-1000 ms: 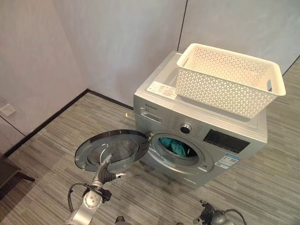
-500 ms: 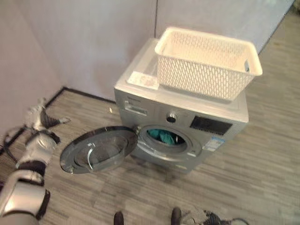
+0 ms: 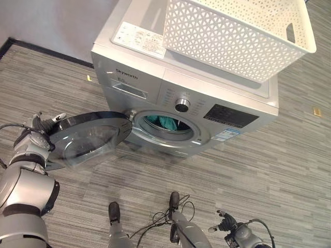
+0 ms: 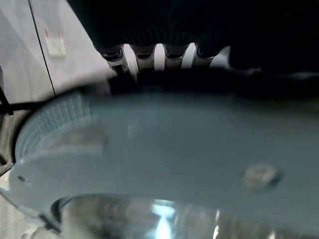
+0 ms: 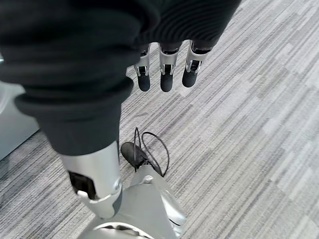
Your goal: Grab the laundry basket,head to the washer,open it,put in the laundry and shut it.
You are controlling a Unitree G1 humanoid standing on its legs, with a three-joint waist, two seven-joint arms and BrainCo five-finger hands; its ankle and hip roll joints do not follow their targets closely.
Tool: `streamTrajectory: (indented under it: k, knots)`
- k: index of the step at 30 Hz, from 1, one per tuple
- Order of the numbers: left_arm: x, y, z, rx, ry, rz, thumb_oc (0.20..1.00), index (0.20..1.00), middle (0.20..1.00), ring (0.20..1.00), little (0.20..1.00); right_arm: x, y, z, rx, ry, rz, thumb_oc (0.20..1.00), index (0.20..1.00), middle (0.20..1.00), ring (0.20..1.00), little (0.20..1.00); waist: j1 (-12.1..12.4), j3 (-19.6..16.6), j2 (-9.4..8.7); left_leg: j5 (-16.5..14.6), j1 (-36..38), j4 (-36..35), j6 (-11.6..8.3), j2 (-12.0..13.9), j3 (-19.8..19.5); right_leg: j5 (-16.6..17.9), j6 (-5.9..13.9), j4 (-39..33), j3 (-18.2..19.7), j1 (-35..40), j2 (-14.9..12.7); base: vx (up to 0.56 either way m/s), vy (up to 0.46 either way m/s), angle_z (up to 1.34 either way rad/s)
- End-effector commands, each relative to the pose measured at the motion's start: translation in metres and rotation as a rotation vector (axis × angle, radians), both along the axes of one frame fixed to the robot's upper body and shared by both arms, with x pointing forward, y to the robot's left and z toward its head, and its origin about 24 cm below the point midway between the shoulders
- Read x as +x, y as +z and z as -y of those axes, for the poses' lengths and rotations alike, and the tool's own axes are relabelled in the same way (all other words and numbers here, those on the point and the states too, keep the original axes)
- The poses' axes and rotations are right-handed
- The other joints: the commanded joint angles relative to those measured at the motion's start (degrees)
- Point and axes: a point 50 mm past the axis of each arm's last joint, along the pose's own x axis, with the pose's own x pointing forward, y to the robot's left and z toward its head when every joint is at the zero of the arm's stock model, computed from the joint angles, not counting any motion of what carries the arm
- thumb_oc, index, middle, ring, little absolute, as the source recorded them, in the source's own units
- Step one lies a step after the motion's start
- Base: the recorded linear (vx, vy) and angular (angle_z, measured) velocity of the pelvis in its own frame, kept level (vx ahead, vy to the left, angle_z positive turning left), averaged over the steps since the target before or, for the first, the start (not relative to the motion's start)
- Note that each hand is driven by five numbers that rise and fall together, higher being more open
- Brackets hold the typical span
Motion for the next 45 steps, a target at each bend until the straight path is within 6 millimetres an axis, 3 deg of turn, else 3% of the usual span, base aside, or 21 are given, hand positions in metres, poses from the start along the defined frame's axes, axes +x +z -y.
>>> streamTrajectory:
  k: [1, 5, 8, 9, 10, 14, 15, 17, 19, 22, 27, 30, 31, 35, 36, 37, 39, 40, 41, 44, 45]
  knots:
    - [-0.030, -0.066, 0.010, -0.025, -0.098, -0.437, 1.000, 1.000, 1.000, 1.000, 1.000, -0.003, 0.001, 0.015, -0.044, 0.026, -0.054, 1.000, 1.000, 1.000, 1.000, 1.000, 0.56, -0.42, 1.04, -2.52, 1.13, 0.34, 1.43, -1.10, -1.28, -6.19, 7.42, 0.11, 1.29, 6.26, -3.11, 0.11, 0.036, -0.34]
    - [-0.044, -0.113, 0.038, -0.085, -0.167, -0.503, 1.000, 1.000, 1.000, 1.000, 1.000, 0.003, 0.006, 0.021, -0.052, 0.035, -0.033, 1.000, 1.000, 1.000, 1.000, 1.000, 0.35, -1.23, 2.86, -3.59, 5.07, 0.34, 1.73, -1.39, 0.13, -6.89, 6.98, 0.11, 2.42, 8.82, -3.23, 0.09, 0.015, -0.19]
    - [-0.045, -0.127, 0.055, -0.114, -0.222, -0.514, 1.000, 1.000, 1.000, 1.000, 1.000, 0.006, 0.009, 0.025, -0.059, 0.039, -0.019, 1.000, 1.000, 1.000, 1.000, 1.000, 0.12, -1.37, 3.59, -4.04, 6.66, 0.34, 1.79, -1.42, 0.72, -7.20, 6.90, 0.11, 2.88, 9.77, -3.24, 0.06, -0.005, -0.14]
    - [-0.040, -0.136, 0.075, -0.136, -0.282, -0.502, 1.000, 1.000, 1.000, 1.000, 1.000, 0.008, 0.010, 0.027, -0.066, 0.034, -0.013, 1.000, 1.000, 1.000, 1.000, 1.000, -0.08, -1.59, 4.39, -4.42, 7.97, 0.34, 1.88, -1.39, 1.14, -7.45, 6.81, 0.11, 3.19, 10.66, -3.18, 0.10, -0.032, -0.21]
    - [-0.032, -0.149, 0.110, -0.184, -0.354, -0.451, 1.000, 1.000, 1.000, 1.000, 1.000, 0.006, 0.009, 0.030, -0.081, 0.018, -0.019, 1.000, 1.000, 1.000, 1.000, 1.000, -0.65, -1.83, 5.37, -4.69, 9.51, 0.34, 1.93, -1.32, 1.52, -7.94, 6.58, 0.11, 3.54, 11.86, -3.05, 0.12, -0.040, -0.11]
    - [-0.026, -0.161, 0.151, -0.258, -0.414, -0.397, 1.000, 1.000, 1.000, 1.000, 1.000, 0.004, 0.008, 0.033, -0.084, -0.024, -0.021, 1.000, 1.000, 1.000, 1.000, 1.000, -1.59, -2.02, 6.23, -4.62, 10.04, 0.34, 1.93, -1.19, 1.96, -8.23, 6.29, 0.11, 3.96, 12.08, -2.81, 0.03, -0.030, -0.04]
    - [-0.026, -0.161, 0.151, -0.258, -0.414, -0.397, 1.000, 1.000, 1.000, 1.000, 1.000, 0.004, 0.008, 0.033, -0.084, -0.024, -0.021, 1.000, 1.000, 1.000, 1.000, 1.000, -1.60, -2.06, 6.23, -4.61, 9.99, 0.34, 1.93, -1.20, 1.95, -8.22, 6.29, 0.11, 3.95, 12.03, -2.81, 0.00, -0.053, -0.03]
    - [-0.020, -0.168, 0.202, -0.323, -0.516, -0.368, 1.000, 1.000, 1.000, 1.000, 1.000, 0.011, 0.011, 0.032, -0.080, -0.051, 0.012, 1.000, 1.000, 1.000, 1.000, 1.000, -3.50, -1.52, 6.79, -4.56, 9.77, 0.34, 1.79, -0.72, 3.02, -8.15, 6.08, 0.11, 5.41, 10.91, -2.34, -0.04, -0.061, -0.16]
    - [-0.004, -0.155, 0.268, -0.344, -0.684, -0.289, 1.000, 1.000, 1.000, 1.000, 1.000, 0.023, 0.016, 0.029, -0.085, -0.051, 0.068, 1.000, 1.000, 1.000, 1.000, 1.000, -5.86, -0.97, 6.79, -4.83, 9.79, 0.34, 1.69, 0.07, 5.23, -7.61, 6.00, 0.11, 8.22, 8.77, -1.30, -0.05, -0.058, -0.47]
    - [0.005, -0.142, 0.287, -0.381, -0.740, -0.215, 1.000, 1.000, 1.000, 1.000, 1.000, 0.023, 0.016, 0.029, -0.091, -0.067, 0.076, 1.000, 1.000, 1.000, 1.000, 1.000, -6.50, -1.28, 6.58, -4.81, 9.85, 0.34, 1.63, 0.46, 6.50, -7.34, 6.09, 0.11, 9.24, 7.91, -0.91, 0.00, -0.042, -0.39]
    - [0.014, -0.102, 0.331, -0.433, -0.927, 0.067, 1.000, 1.000, 1.000, 1.000, 1.000, -0.022, 0.001, 0.041, -0.119, -0.184, -0.012, 1.000, 1.000, 1.000, 1.000, 1.000, -5.99, -1.40, 6.47, -4.77, 10.72, 0.34, 1.50, 0.90, 6.83, -7.73, 6.17, 0.11, 8.36, 8.70, -0.84, 0.02, -0.063, -0.33]
    - [0.004, -0.106, 0.321, -0.455, -0.952, 0.097, 1.000, 1.000, 1.000, 1.000, 1.000, -0.040, -0.004, 0.040, -0.107, -0.237, -0.033, 1.000, 1.000, 1.000, 1.000, 1.000, -5.30, -1.00, 6.56, -4.64, 11.23, 0.34, 1.42, 0.89, 6.17, -8.23, 6.11, 0.11, 7.15, 10.18, -0.93, 0.02, -0.031, 0.12]
    - [-0.007, -0.121, 0.305, -0.510, -0.882, 0.074, 1.000, 1.000, 1.000, 1.000, 1.000, -0.049, -0.007, 0.038, -0.099, -0.262, -0.051, 1.000, 1.000, 1.000, 1.000, 1.000, -4.58, -0.84, 6.67, -4.78, 11.74, 0.34, 1.42, 0.81, 5.68, -8.71, 6.06, 0.11, 6.49, 11.33, -0.93, 0.01, -0.016, 0.32]
    - [-0.023, -0.136, 0.276, -0.555, -0.790, 0.063, 1.000, 1.000, 1.000, 1.000, 1.000, -0.055, -0.009, 0.034, -0.075, -0.298, -0.057, 1.000, 1.000, 1.000, 1.000, 1.000, -3.37, -0.99, 6.66, -4.67, 11.71, 0.34, 1.48, 0.39, 4.47, -9.03, 5.94, 0.11, 5.57, 12.34, -1.03, 0.01, -0.010, 0.22]
    - [-0.038, -0.149, 0.255, -0.599, -0.707, 0.055, 1.000, 1.000, 1.000, 1.000, 1.000, -0.057, -0.010, 0.032, -0.059, -0.313, -0.055, 1.000, 1.000, 1.000, 1.000, 1.000, -2.39, -0.95, 6.75, -4.87, 12.12, 0.34, 1.55, 0.19, 3.85, -9.35, 5.95, 0.11, 4.97, 13.33, -1.17, 0.00, 0.006, 0.19]
    - [-0.038, -0.149, 0.254, -0.598, -0.707, 0.055, 1.000, 1.000, 1.000, 1.000, 1.000, -0.057, -0.010, 0.031, -0.058, -0.313, -0.055, 1.000, 1.000, 1.000, 1.000, 1.000, -2.44, -1.08, 6.72, -4.74, 11.91, 0.34, 1.56, 0.16, 3.82, -9.26, 5.93, 0.11, 4.96, 13.13, -1.20, 0.00, 0.006, 0.24]
    - [-0.059, -0.164, 0.231, -0.689, -0.586, 0.046, 1.000, 1.000, 1.000, 1.000, 1.000, -0.056, -0.011, 0.026, -0.041, -0.313, -0.053, 1.000, 1.000, 1.000, 1.000, 1.000, -1.13, -1.26, 6.68, -4.80, 12.08, 0.34, 1.68, -0.19, 2.91, -9.50, 5.85, 0.11, 4.22, 14.06, -1.40, -0.01, 0.011, 0.27]
    - [-0.082, -0.176, 0.213, -0.751, -0.506, 0.042, 1.000, 1.000, 1.000, 1.000, 1.000, -0.055, -0.011, 0.025, -0.033, -0.311, -0.044, 1.000, 1.000, 1.000, 1.000, 1.000, 0.03, -1.64, 6.66, -4.97, 12.29, 0.34, 1.83, -0.51, 2.28, -9.73, 5.90, 0.11, 3.68, 14.87, -1.62, 0.00, 0.019, 0.31]
    - [-0.082, -0.176, 0.213, -0.751, -0.506, 0.041, 1.000, 1.000, 1.000, 1.000, 1.000, -0.055, -0.011, 0.025, -0.033, -0.311, -0.045, 1.000, 1.000, 1.000, 1.000, 1.000, -0.03, -1.67, 6.64, -4.98, 12.30, 0.34, 1.83, -0.52, 2.26, -9.74, 5.90, 0.11, 3.65, 14.90, -1.62, 0.01, 0.020, 0.30]
    - [-0.128, -0.207, 0.176, -0.883, -0.187, 0.025, 1.000, 1.000, 1.000, 1.000, 1.000, -0.053, -0.011, 0.021, 0.000, -0.346, -0.012, 1.000, 1.000, 1.000, 1.000, 1.000, 2.01, -2.49, 6.16, -5.30, 13.43, 0.34, 2.16, -1.23, 1.03, -10.12, 5.86, 0.11, 2.59, 17.09, -1.98, 0.00, 0.019, 0.22]
    - [-0.128, -0.207, 0.176, -0.883, -0.187, 0.025, 1.000, 1.000, 1.000, 1.000, 1.000, -0.053, -0.011, 0.021, 0.000, -0.346, -0.012, 1.000, 1.000, 1.000, 1.000, 1.000, 1.96, -2.62, 6.15, -5.21, 13.23, 0.34, 2.17, -1.26, 1.00, -10.06, 5.86, 0.11, 2.57, 16.91, -2.00, -0.01, 0.022, 0.06]
